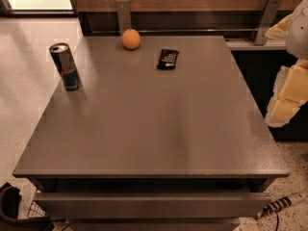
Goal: Knock redbull can over
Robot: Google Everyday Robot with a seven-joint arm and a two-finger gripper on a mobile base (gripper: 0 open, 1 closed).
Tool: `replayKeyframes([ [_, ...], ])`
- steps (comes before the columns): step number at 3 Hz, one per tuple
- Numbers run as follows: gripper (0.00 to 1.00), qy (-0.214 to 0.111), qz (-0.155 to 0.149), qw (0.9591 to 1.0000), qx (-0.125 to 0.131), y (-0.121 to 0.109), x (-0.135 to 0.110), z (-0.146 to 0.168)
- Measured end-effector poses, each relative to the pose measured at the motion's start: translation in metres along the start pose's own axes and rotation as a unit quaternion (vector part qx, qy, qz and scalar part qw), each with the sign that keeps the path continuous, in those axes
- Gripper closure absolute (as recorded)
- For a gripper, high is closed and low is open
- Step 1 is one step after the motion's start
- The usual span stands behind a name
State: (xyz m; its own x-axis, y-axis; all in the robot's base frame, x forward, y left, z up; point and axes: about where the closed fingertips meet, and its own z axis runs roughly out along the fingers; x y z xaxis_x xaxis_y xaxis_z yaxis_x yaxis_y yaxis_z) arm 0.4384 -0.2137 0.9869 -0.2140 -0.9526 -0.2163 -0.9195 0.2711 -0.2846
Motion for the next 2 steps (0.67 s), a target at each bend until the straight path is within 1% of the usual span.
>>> replayKeyframes([
  [1, 0.0, 0.0, 0.0, 1.0, 0.0, 0.0, 0.0, -0.0001],
  [2, 0.0, -0.026, 0.012, 0.9995, 0.013, -0.009, -0.0021, -0.0009],
])
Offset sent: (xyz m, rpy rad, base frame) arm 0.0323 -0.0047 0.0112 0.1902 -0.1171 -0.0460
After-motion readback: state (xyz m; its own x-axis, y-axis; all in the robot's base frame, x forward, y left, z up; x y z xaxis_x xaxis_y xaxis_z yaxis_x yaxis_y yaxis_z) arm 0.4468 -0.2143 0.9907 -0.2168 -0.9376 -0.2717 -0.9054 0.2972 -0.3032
